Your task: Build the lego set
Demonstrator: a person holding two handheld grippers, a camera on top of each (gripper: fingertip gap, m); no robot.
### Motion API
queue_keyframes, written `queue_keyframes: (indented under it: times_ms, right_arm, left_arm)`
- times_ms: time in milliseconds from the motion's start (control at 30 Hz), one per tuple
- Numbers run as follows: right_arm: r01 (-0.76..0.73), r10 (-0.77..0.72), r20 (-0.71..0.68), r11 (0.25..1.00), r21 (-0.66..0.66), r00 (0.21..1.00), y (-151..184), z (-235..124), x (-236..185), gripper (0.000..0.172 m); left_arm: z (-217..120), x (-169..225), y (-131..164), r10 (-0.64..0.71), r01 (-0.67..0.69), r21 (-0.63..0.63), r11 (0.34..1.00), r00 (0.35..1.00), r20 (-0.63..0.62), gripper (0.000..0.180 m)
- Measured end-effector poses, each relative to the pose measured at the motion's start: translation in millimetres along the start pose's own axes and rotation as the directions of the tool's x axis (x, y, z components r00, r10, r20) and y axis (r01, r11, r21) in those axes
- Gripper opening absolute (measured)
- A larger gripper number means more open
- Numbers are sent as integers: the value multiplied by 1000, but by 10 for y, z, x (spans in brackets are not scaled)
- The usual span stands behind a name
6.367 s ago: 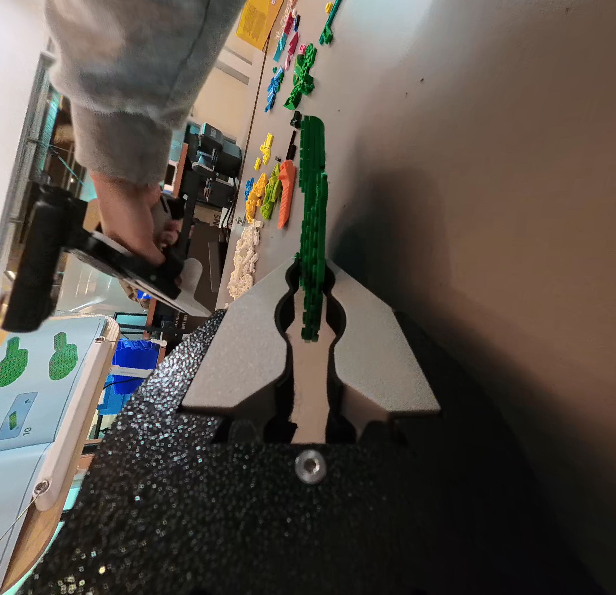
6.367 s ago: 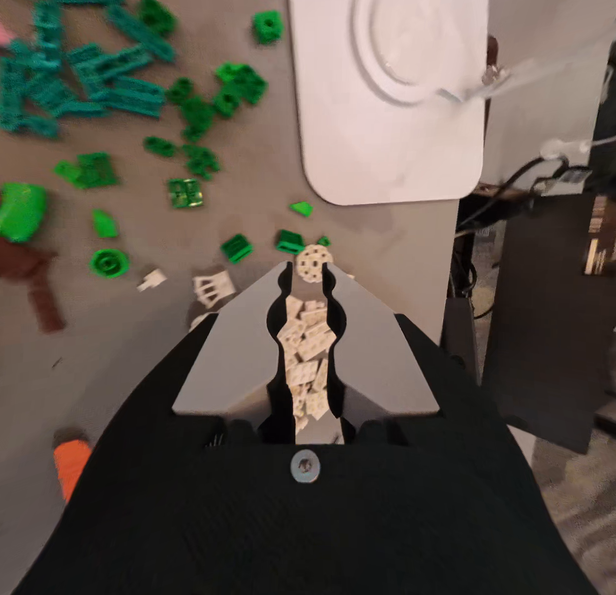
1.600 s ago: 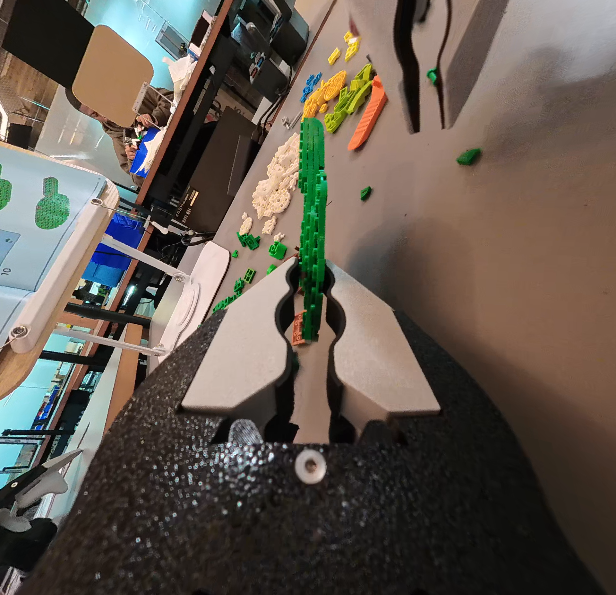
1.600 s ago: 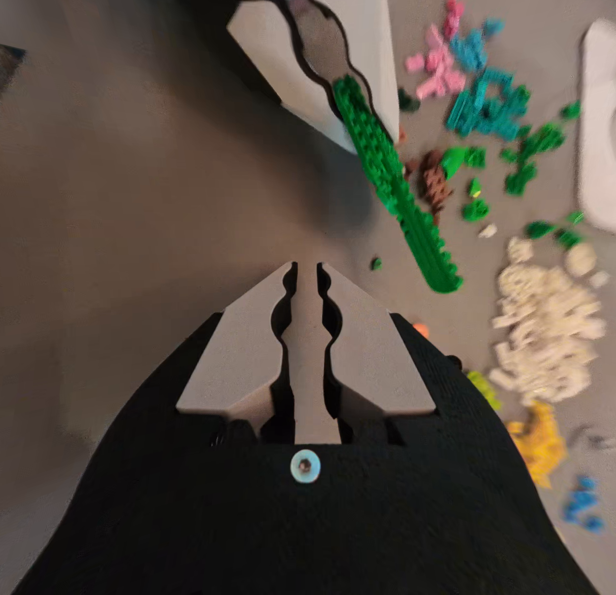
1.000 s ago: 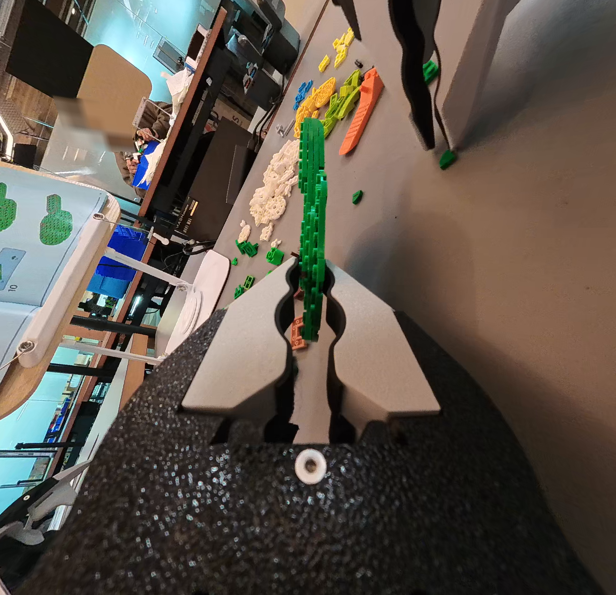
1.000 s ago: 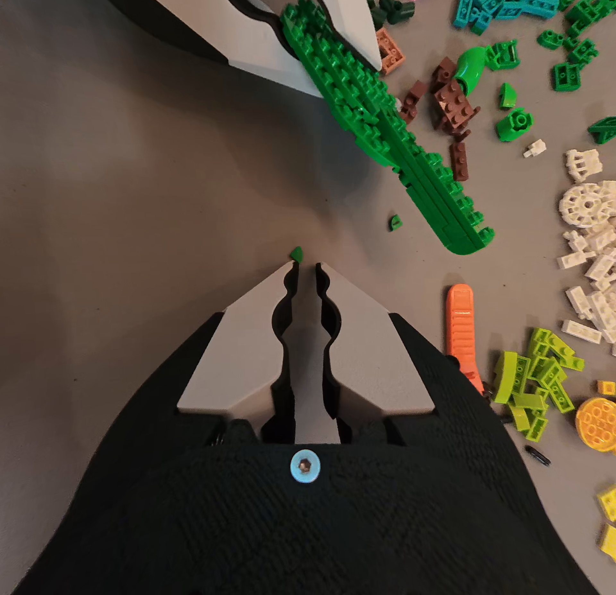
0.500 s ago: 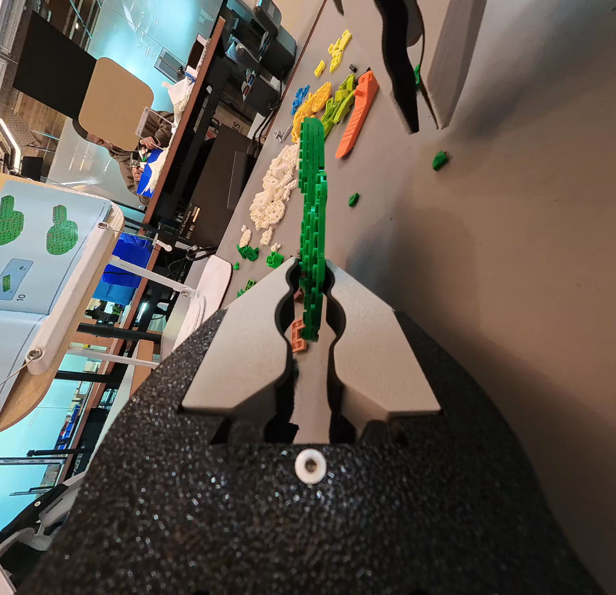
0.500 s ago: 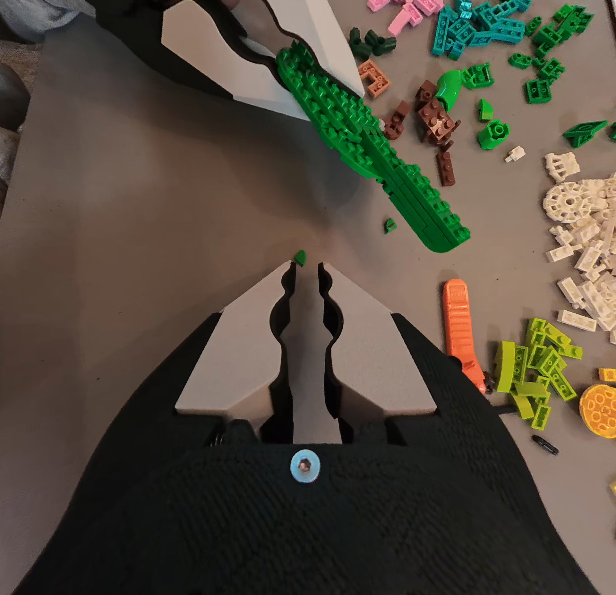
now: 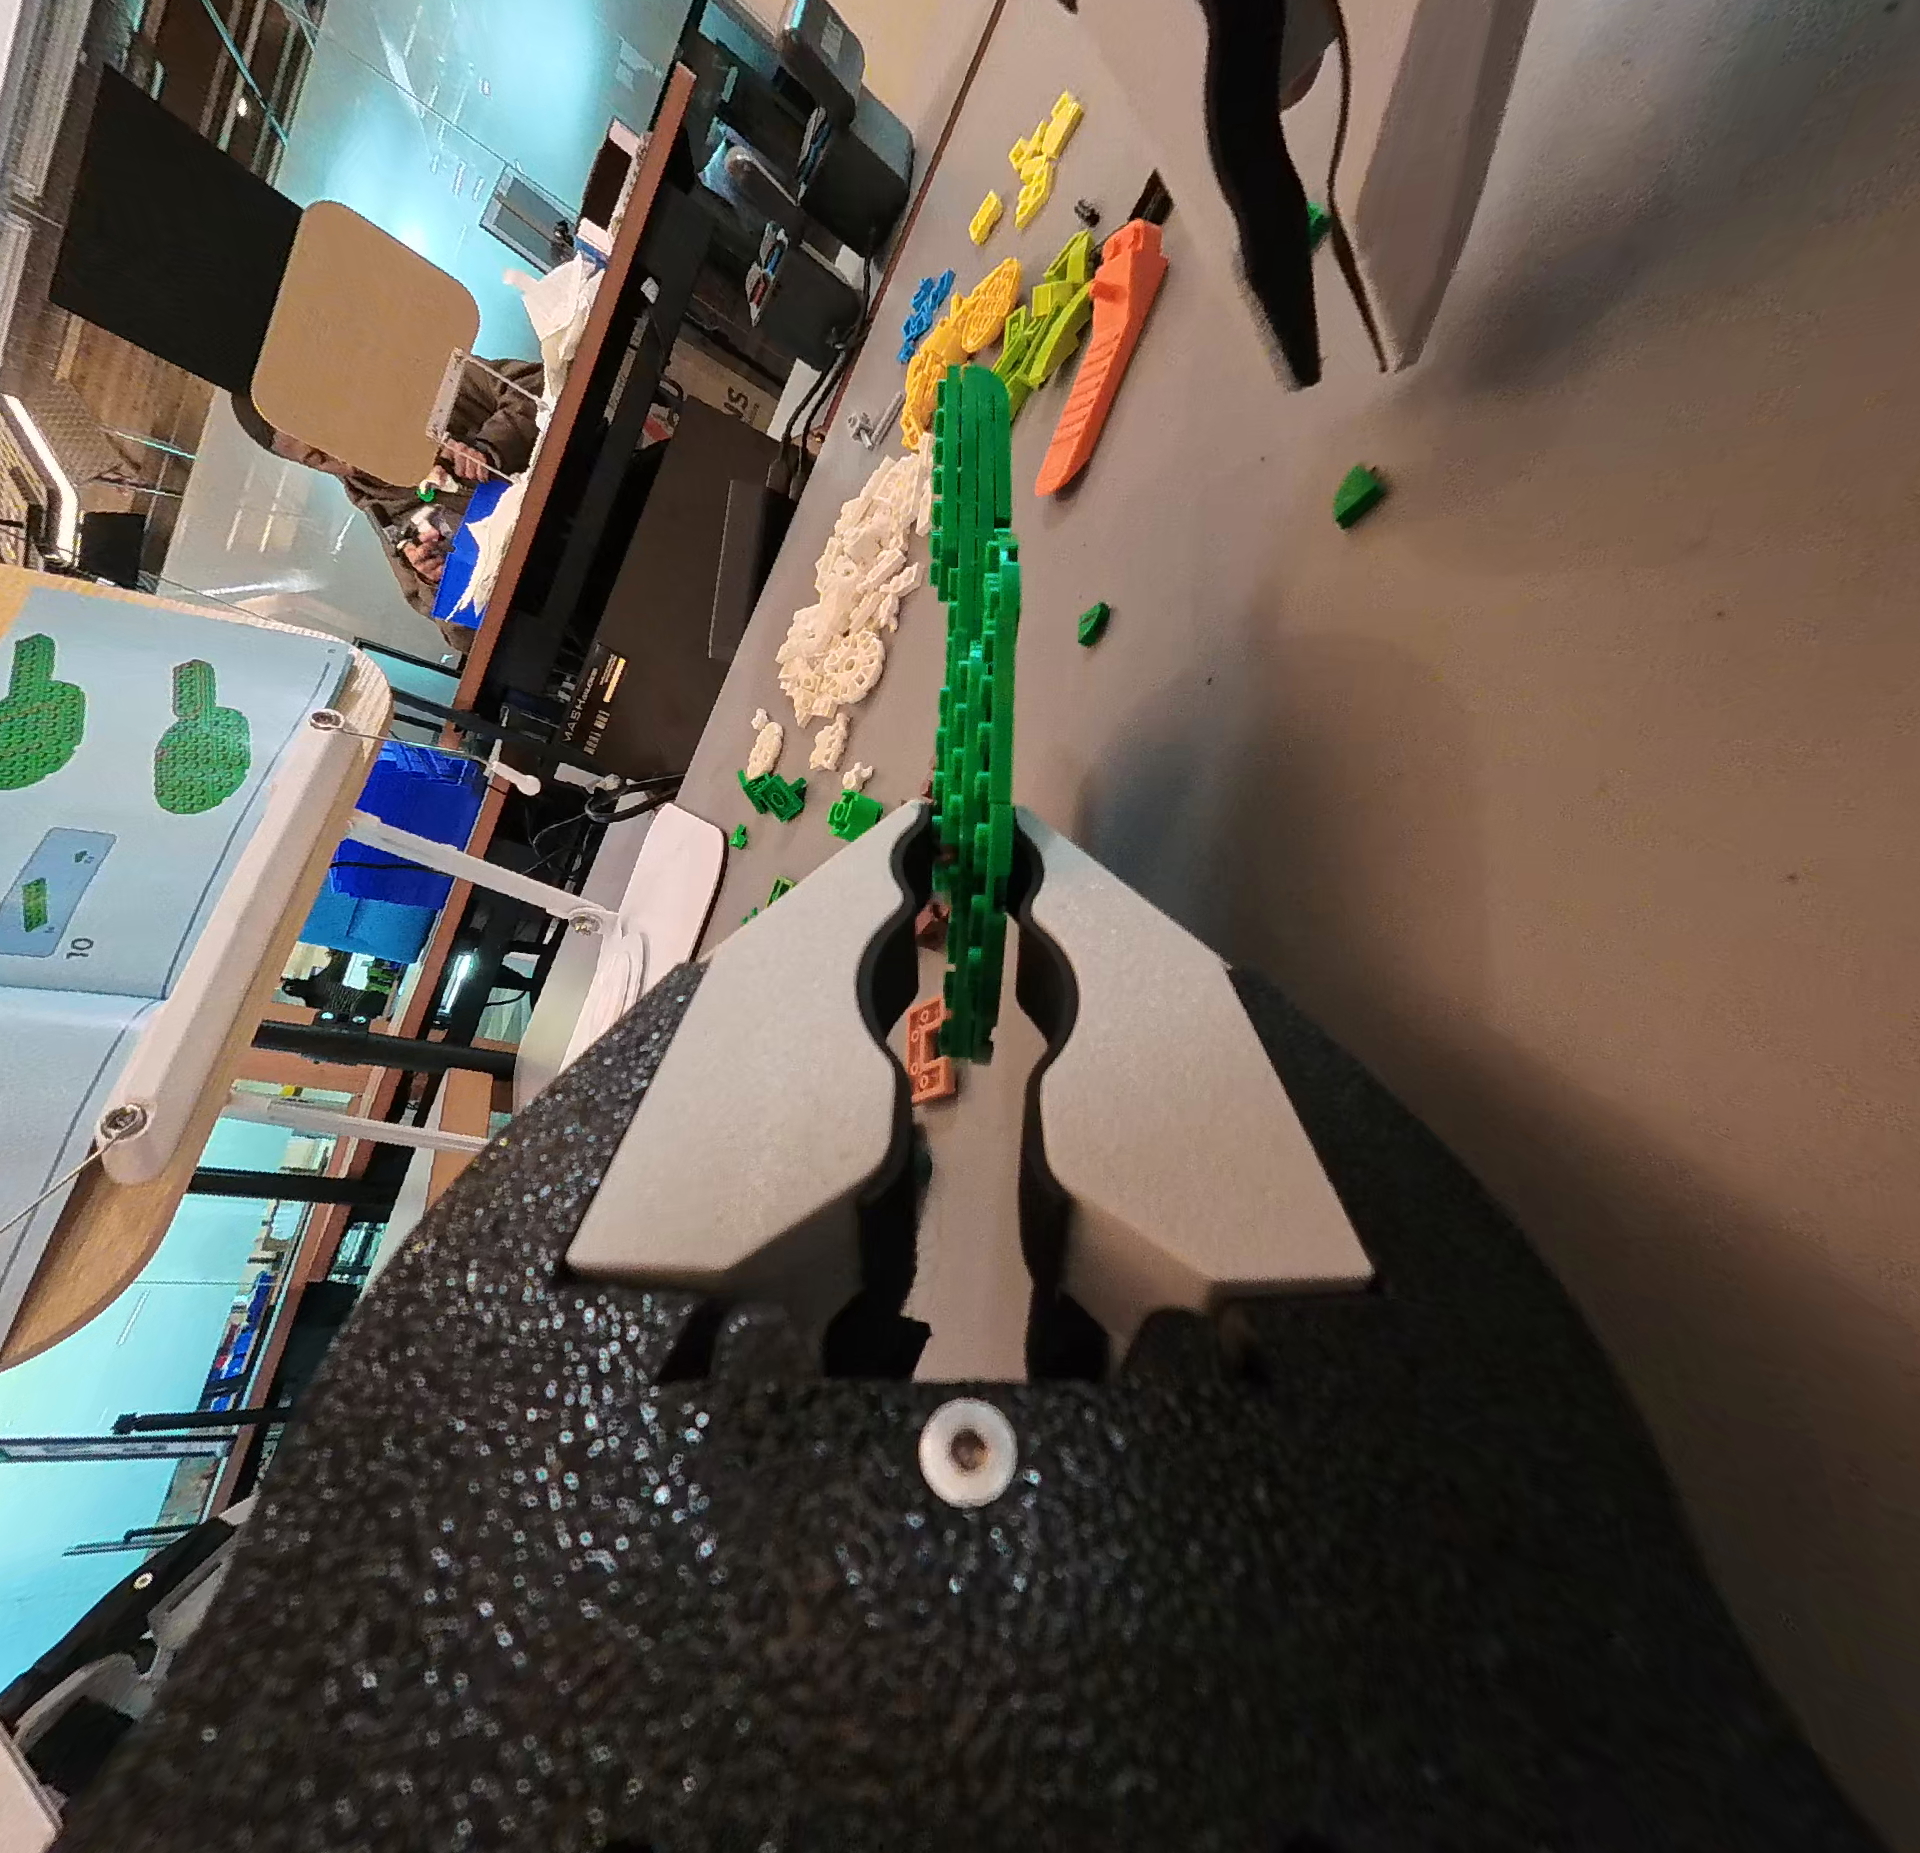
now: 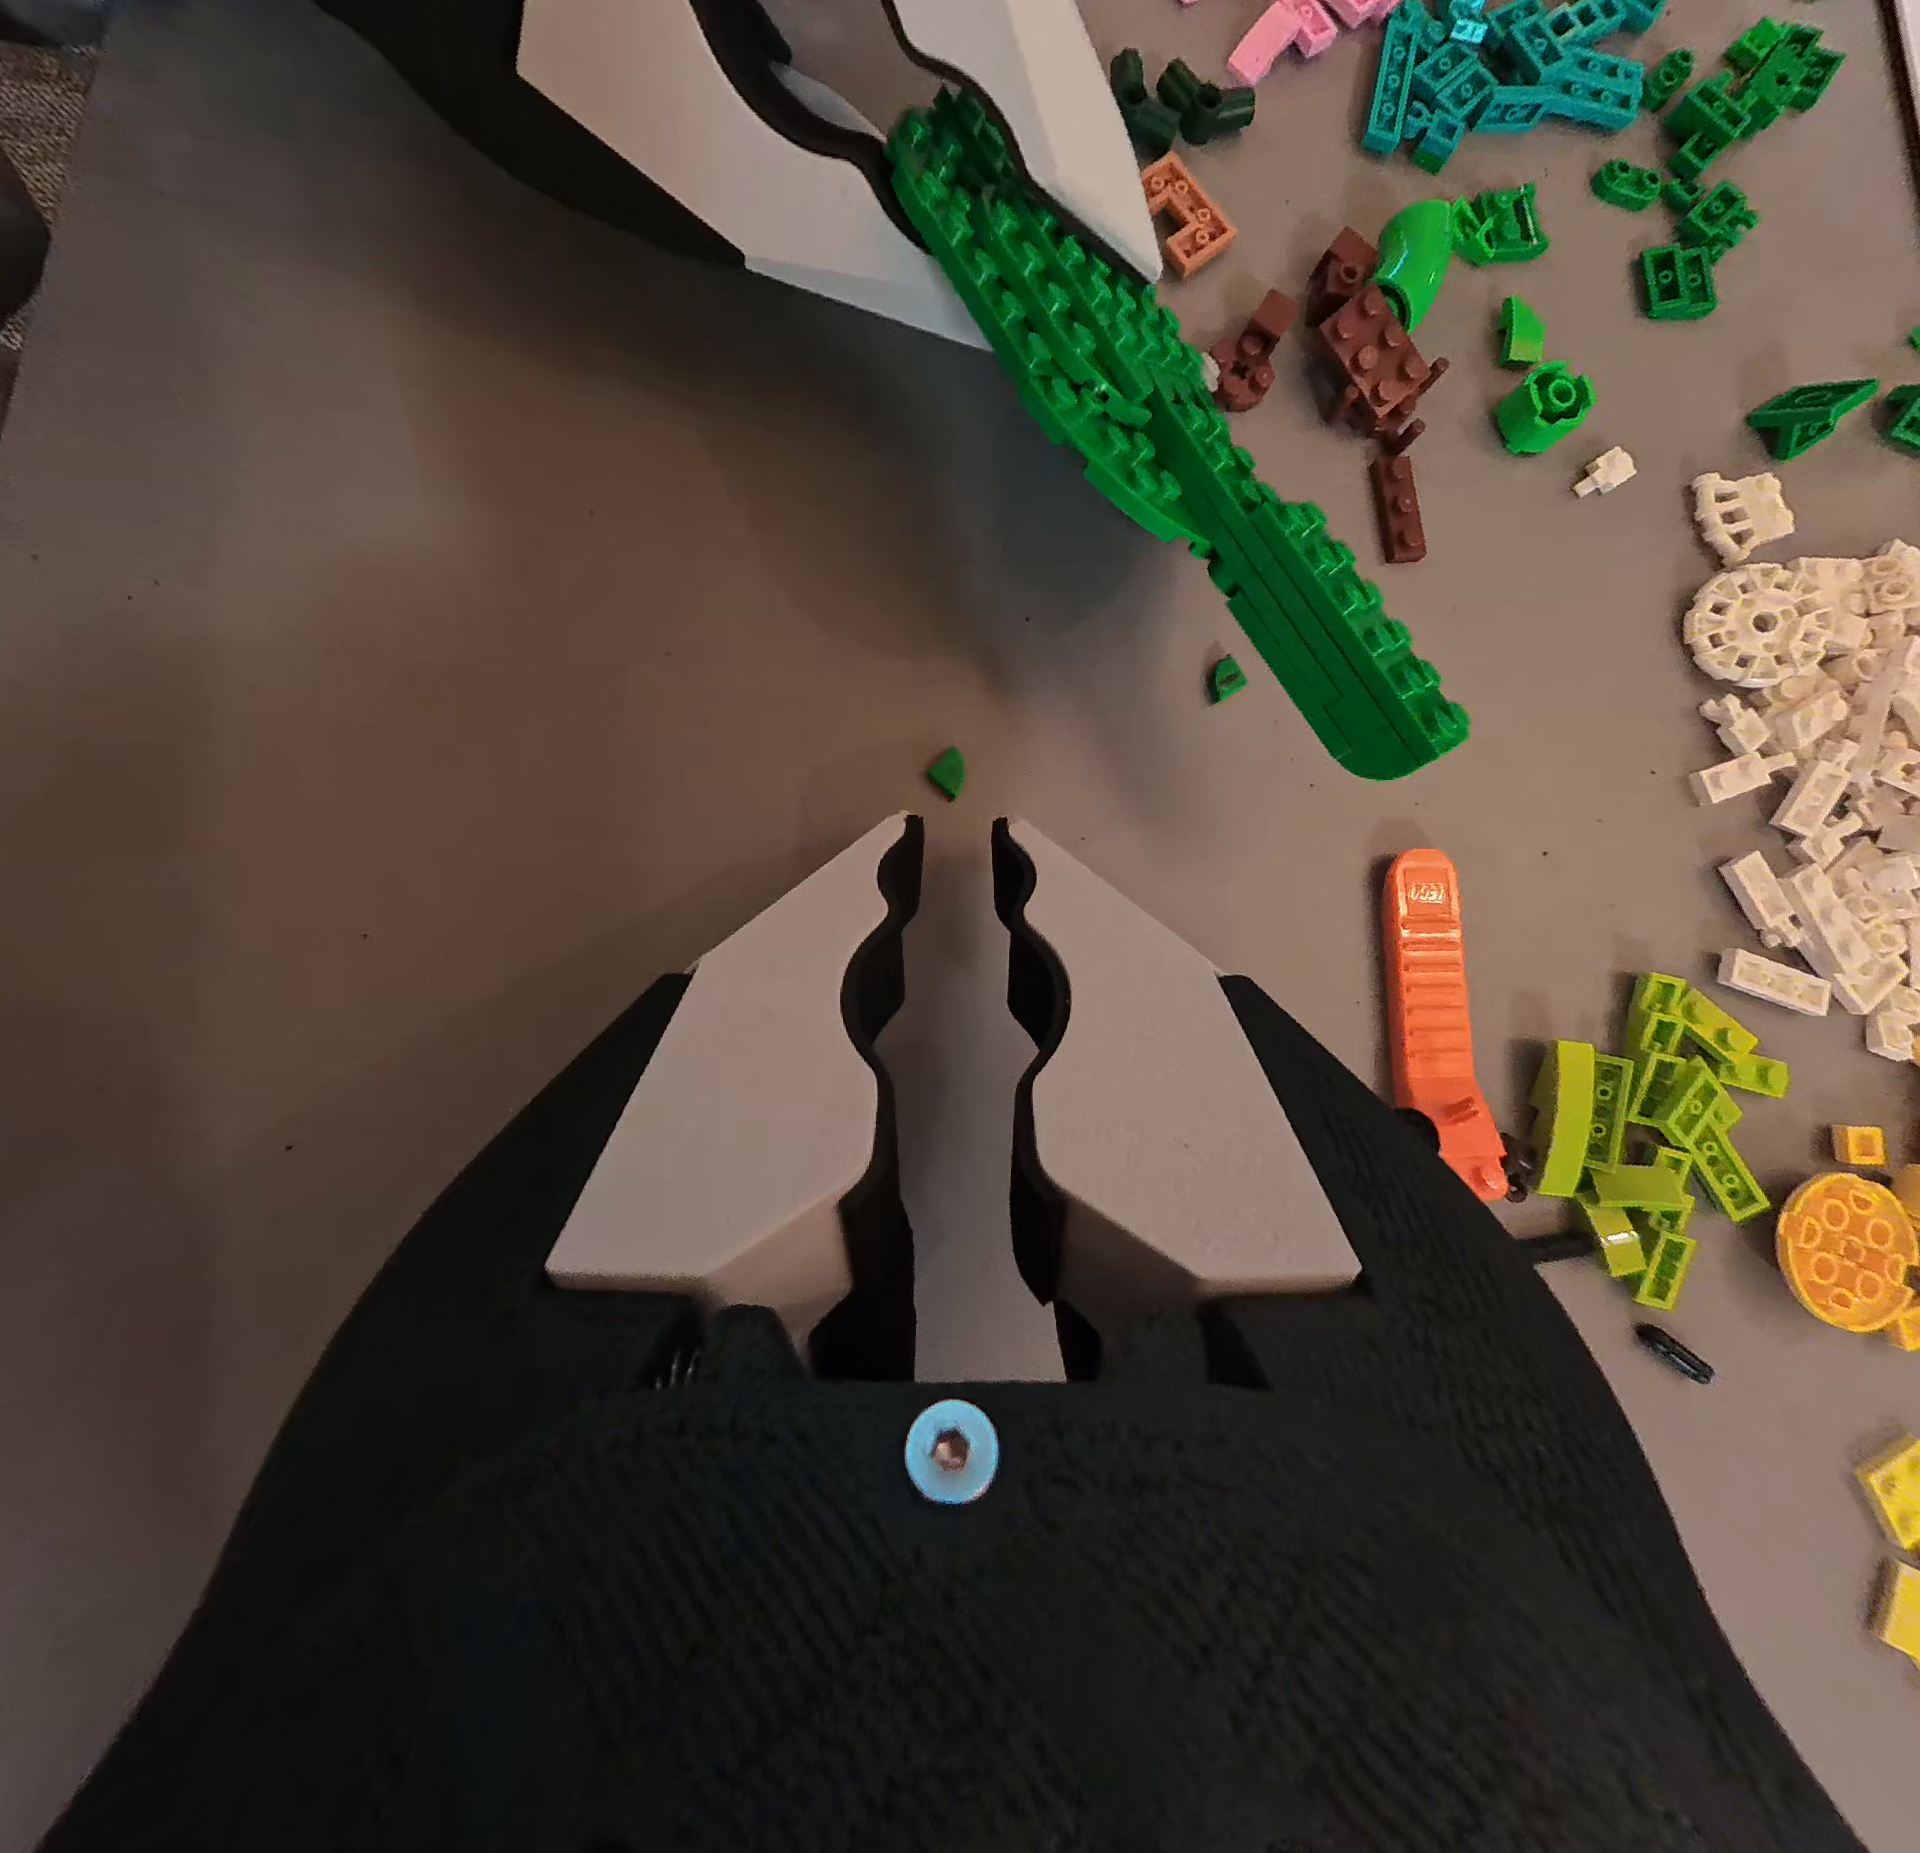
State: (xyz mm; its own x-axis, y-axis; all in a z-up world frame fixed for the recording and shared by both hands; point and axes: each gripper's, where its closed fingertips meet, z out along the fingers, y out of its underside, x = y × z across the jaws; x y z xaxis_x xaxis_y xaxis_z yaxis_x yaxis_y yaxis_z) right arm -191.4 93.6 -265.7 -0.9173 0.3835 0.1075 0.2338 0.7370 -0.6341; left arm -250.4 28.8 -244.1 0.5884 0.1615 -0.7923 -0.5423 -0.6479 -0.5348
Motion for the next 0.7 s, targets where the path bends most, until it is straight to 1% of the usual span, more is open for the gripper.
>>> queue_keyframes:
  times_ms: [500,700]
  right_arm:
    - [14,-13,17,1000,-11,1000,48,31,-30,12]
    - [-57,56,63,998,14,996,52,38,-20,13]
  left_arm:
    - [-14,-11,-11,7,-7,3,1000,1000,5,9]
    - [-13,-10,-18,13,-13,5,1000,1000,4,9]
